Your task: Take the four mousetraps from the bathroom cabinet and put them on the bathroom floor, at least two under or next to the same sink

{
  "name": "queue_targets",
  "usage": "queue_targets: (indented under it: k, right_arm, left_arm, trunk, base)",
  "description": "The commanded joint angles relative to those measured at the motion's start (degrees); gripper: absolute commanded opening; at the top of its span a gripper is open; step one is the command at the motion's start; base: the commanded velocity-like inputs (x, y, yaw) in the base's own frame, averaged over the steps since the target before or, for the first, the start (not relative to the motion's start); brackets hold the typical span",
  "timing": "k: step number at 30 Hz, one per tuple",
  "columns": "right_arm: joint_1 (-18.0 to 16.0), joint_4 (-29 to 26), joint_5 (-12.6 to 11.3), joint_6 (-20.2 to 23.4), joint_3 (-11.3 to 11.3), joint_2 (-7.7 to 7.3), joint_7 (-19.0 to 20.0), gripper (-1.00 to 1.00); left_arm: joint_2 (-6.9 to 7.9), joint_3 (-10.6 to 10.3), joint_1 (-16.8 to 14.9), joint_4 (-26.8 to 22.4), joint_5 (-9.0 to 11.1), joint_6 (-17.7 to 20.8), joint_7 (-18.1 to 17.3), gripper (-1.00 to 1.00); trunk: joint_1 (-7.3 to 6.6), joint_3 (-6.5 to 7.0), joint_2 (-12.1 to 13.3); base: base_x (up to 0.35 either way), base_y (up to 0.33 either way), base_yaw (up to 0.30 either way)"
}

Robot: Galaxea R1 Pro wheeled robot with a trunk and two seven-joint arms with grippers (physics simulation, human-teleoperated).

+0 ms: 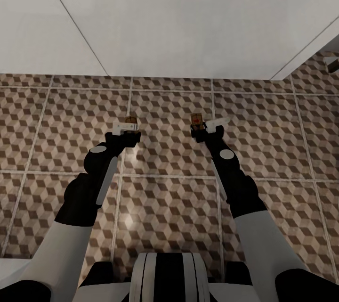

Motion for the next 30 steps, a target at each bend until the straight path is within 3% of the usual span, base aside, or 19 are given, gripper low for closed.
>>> queue_targets:
  k: [1, 17, 21, 26, 30]
  right_arm:
    - [-0.01, -0.09, 0.37, 0.35, 0.02, 0.01, 0.07, -1.0]
    - [-0.01, 0.25, 0.35, 0.69, -0.05, 0.15, 0.03, -1.0]
    - [-0.19, 1.52, 0.42, 2.62, -0.28, 0.25, 0.09, -1.0]
    - [-1.34, 2.19, 0.43, 6.32, -0.32, 0.27, 0.16, -1.0]
    - [-3.6, 4.16, 0.43, 6.65, -0.33, 0.2, 0.23, -1.0]
  left_arm:
    - [0.01, -0.08, -0.03, -0.06, 0.22, 0.27, 0.43, -1.0]
    - [-0.2, 0.12, -0.03, 0.18, 0.22, 0.19, 0.44, -1.0]
    - [-0.8, 0.39, -0.03, 1.12, 0.3, 0.31, 0.48, -1.0]
    - [-1.78, 0.5, -0.45, 5.92, 0.23, 0.28, 0.58, -1.0]
    - [-2.29, 0.52, -4.17, 11.78, 0.1, 0.17, 0.6, -1.0]
  trunk:
    - [0.0, -0.03, -0.01]
    - [0.0, -0.03, -0.01]
    - [0.0, -0.03, -0.01]
    - [0.0, -0.03, -0.01]
    - [0.0, -0.03, -0.01]
  base:
    - [0.053, 0.0, 0.0]
    - [0.006, 0.0, 0.0]
    - [0.0, 0.0, 0.0]
    - [0.0, 0.0, 0.0]
    - [0.0, 0.0, 0.0]
